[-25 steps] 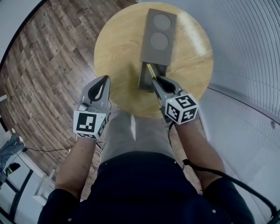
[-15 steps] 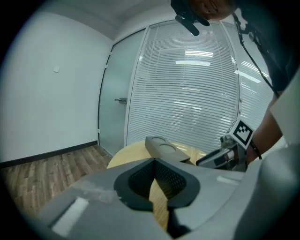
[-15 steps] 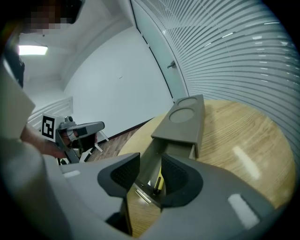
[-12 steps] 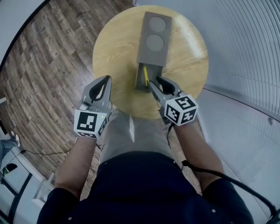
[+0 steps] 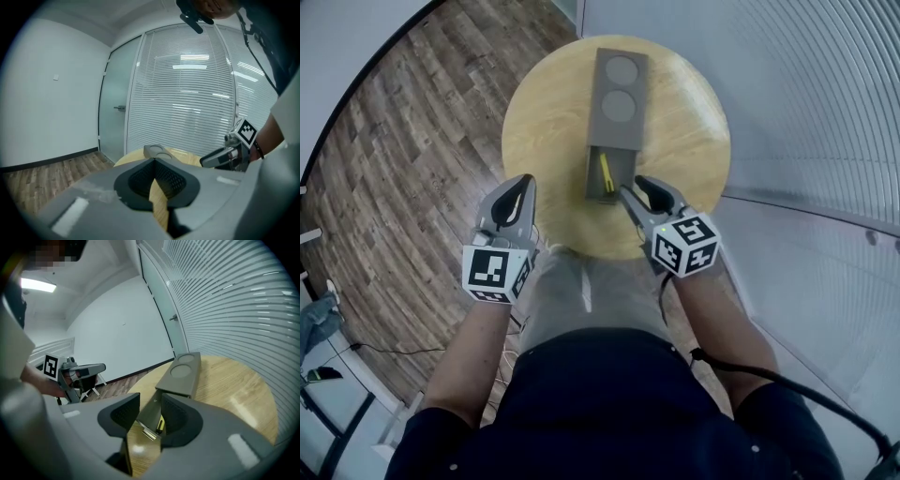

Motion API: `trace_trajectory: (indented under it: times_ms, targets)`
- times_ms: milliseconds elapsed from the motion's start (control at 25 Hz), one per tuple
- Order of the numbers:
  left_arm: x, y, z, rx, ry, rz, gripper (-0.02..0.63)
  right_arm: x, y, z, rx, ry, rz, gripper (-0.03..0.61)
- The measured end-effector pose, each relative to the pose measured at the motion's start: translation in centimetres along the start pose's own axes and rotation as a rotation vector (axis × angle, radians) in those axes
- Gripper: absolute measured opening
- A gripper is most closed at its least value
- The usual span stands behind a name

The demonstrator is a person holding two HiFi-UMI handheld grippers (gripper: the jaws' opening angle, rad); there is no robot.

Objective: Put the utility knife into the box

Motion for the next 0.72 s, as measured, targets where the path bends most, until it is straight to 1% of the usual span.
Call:
trace_trajectory:
  times_ms: [200,280,480,720]
  targets:
    - [-1.9,-2.6,1.0,0.009,0.023,0.023,0.003,-1.4,-2.7,-1.6,0.037,0.011,0.039,0.150]
    - [-2.8,-3.2,1.4,0.012,0.039,0.037,0.003,-2.3,-3.5,-2.2,0.047,-0.002,0.062,0.150]
    - [-4.5,-4.4,2.0,0.012,0.039,0.065,0.003,-4.4,-5.9,-3.8,0.034,-0.026,0.146,0.150]
    - [-6.9,-5.6,3.4,0.035,0.089,0.116,0.003,-5.9,-9.3,-5.3,0.021,-0.072,0.241,0.149]
Point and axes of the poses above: the fingertips, and each gripper's own axes: y forward along the fingers, z to its right, x out of its underside, the point moved 8 cm from there along -y, backward along the fingers
